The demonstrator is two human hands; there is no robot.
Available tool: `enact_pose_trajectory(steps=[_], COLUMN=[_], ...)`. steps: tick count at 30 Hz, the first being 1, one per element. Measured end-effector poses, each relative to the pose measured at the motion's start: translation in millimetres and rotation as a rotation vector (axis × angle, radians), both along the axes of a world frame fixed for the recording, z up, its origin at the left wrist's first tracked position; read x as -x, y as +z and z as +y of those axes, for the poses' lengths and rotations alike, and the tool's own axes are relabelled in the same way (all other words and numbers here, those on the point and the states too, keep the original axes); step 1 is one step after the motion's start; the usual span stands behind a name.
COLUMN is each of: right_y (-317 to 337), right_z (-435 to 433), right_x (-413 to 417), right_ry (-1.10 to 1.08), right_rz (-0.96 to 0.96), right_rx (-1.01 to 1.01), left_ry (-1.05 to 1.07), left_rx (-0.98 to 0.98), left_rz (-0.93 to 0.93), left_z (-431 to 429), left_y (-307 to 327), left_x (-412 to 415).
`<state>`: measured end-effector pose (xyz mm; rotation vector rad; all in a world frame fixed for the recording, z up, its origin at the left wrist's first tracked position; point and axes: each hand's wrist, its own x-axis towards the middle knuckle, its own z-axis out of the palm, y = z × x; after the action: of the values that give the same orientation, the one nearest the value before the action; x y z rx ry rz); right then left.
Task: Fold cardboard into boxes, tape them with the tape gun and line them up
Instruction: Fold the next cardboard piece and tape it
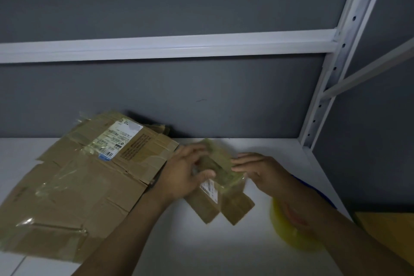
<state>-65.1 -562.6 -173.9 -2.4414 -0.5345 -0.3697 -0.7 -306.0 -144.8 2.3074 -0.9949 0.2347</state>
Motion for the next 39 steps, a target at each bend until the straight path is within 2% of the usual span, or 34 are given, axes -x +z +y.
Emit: enact_pose_trajectory(steps=[1,3,5,8,10,12,17,21,24,26,28,29,31,32,35,39], right_y=[-0.3,0.2,5.6,21.9,29.7,30.5,25.0,10.2,9.7,12.7,18.5,21.5,28.2,29.6,19.3,20.4], right_z=[-3.4,-5.2,-0.4,19.1,35.7,49.2,47.9,38.2,29.6,22.6,22.7,27.5,45.7,55.9,68.5,71.0], right_x=[-1.0,1.8,10.8,29.9,39.1,43.7,37.1,30.1,31.2,31.9,29.4,26.3,21.2,19.6,18.8,21.0], right_ry=[-0.002,-0.037,-0.131,-0.285,-0.363,-0.407,-0.4,-0.305,-0.262,-0.253,-0.247,-0.235,-0.21,-0.209,-0.267,-0.39], right_rz=[-0.017,-0.022,-0.025,0.035,0.164,0.213,0.172,0.199,0.265,0.231,0.138,0.091,0.057,0.096,0.143,0.31], right_rx=[0.018,0.05,0.066,0.107,0.216,0.292,0.278,0.142,0.025,0.005,0.061,0.108,0.206,0.266,0.405,0.279], left_ry=[0.099,0.308,0.395,0.458,0.475,0.452,0.481,0.605,0.604,0.502,0.354,0.28,0.152,0.105,0.104,0.244], left_rx=[-0.056,-0.15,-0.144,0.096,0.173,0.279,0.639,0.692,0.567,0.403,0.147,-0.029,-0.365,-0.45,-0.468,-0.362], left_rz=[-0.005,0.111,0.176,0.273,0.298,0.329,0.577,0.541,0.398,0.174,-0.134,-0.208,-0.18,-0.154,-0.136,0.041], left_z=[-3.0,-12.7,-21.4,-24.0,-21.2,-16.8,1.9,0.7,-0.9,-0.7,-2.4,-4.7,-9.0,-10.5,-14.4,-16.4], left_y=[1.6,1.5,-2.8,-4.9,-5.8,-8.3,-25.2,-32.7,-26.8,-21.9,-18.7,-15.4,-10.7,-11.9,-16.8,-15.6], left_x=[-1.9,-5.9,-6.1,1.5,7.7,13.0,27.7,42.4,55.7,60.9,55.0,48.2,33.8,28.6,24.6,33.9])
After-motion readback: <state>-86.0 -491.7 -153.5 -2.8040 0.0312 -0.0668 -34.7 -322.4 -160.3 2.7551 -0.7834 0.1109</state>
